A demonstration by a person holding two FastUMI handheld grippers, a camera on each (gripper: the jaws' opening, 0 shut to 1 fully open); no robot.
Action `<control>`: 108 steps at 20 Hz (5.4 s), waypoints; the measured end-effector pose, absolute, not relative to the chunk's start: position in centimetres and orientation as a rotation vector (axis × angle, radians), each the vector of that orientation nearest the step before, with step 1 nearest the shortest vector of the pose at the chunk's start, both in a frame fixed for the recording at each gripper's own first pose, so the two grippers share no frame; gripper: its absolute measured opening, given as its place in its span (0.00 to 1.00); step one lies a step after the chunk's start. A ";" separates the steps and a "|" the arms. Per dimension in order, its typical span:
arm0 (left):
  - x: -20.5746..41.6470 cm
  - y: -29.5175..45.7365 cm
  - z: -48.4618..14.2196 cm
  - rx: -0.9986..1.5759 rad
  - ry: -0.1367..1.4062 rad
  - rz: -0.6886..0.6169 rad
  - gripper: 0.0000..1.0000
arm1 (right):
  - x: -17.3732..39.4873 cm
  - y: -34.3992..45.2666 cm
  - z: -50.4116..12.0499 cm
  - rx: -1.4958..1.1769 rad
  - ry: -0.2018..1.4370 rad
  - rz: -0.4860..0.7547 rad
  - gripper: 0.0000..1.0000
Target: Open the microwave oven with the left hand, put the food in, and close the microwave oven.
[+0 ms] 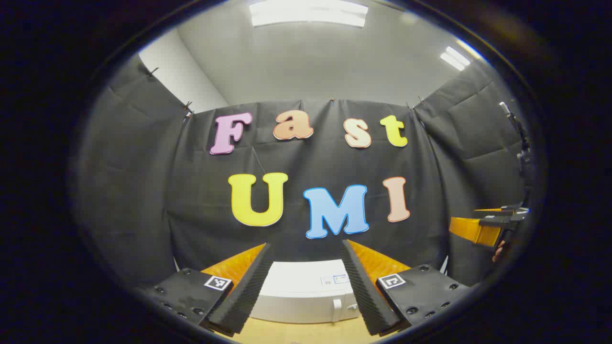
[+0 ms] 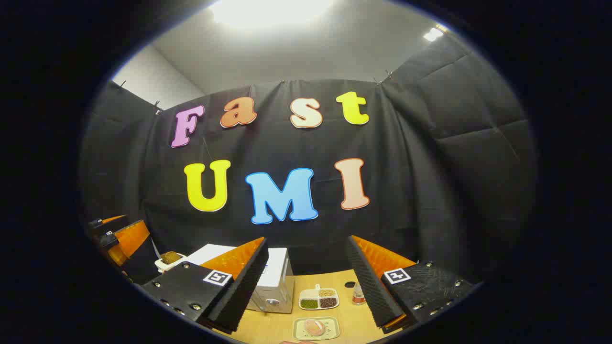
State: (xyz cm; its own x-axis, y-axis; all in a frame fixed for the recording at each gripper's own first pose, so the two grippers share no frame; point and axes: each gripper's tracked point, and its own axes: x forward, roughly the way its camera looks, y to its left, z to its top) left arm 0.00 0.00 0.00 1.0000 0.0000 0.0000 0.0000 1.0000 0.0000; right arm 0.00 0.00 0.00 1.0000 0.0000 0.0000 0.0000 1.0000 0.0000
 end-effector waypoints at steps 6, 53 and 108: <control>-0.9 -0.1 0.2 -0.002 -0.021 -0.025 0.94 | -0.3 -0.3 0.0 0.032 0.001 -0.038 0.99; 12.1 -11.5 -42.1 -0.129 0.516 -0.203 0.85 | 1.1 -6.1 -7.8 -0.124 0.166 -0.162 1.00; 11.5 -11.2 -42.1 -0.022 0.570 -0.200 0.22 | 1.3 -7.6 -12.7 -0.058 0.272 -0.197 1.00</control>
